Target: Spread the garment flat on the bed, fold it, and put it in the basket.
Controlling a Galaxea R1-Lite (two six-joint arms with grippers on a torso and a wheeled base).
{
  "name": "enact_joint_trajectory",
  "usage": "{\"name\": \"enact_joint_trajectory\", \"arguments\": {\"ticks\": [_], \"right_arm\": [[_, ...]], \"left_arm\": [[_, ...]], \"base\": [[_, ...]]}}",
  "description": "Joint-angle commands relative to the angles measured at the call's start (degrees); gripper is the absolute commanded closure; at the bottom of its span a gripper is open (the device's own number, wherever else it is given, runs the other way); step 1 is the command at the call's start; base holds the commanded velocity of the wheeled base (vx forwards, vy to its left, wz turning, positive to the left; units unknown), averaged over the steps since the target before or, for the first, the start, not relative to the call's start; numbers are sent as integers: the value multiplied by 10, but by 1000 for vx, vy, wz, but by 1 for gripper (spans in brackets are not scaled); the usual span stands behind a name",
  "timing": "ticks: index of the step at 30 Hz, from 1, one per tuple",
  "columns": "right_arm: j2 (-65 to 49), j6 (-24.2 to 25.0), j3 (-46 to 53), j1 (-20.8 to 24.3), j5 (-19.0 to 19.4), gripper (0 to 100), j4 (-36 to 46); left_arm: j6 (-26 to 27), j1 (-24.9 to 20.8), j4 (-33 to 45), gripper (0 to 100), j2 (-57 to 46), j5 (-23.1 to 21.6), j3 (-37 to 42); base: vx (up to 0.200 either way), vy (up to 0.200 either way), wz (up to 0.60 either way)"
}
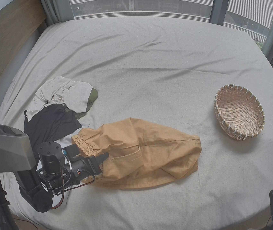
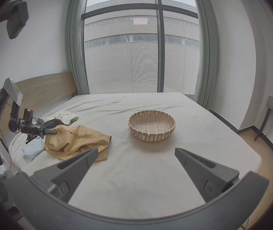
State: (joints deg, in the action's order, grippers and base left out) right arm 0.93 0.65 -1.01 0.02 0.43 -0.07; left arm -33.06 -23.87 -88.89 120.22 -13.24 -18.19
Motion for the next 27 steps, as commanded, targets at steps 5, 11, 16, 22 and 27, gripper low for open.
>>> {"name": "enact_joint_trajectory", "arguments": {"ticks": [5,11,16,22,27], "right_arm": [[-6,1,9,1,0,0,0],[-6,1,9,1,0,0,0],[-6,1,9,1,0,0,0],[-6,1,9,1,0,0,0],[-6,1,9,1,0,0,1]], "left_arm": [[-2,18,1,100,-95,11,-68],[-6,37,1,100,-121,14,-96],[-9,50,1,100,-128,13,-116],[-4,45,1,100,-134,-8,-145],[-3,36,1,100,-137,-20,-162]], "base": [[0,0,0],[0,0,0],[0,0,0],[0,0,0],[0,0,0]]}}
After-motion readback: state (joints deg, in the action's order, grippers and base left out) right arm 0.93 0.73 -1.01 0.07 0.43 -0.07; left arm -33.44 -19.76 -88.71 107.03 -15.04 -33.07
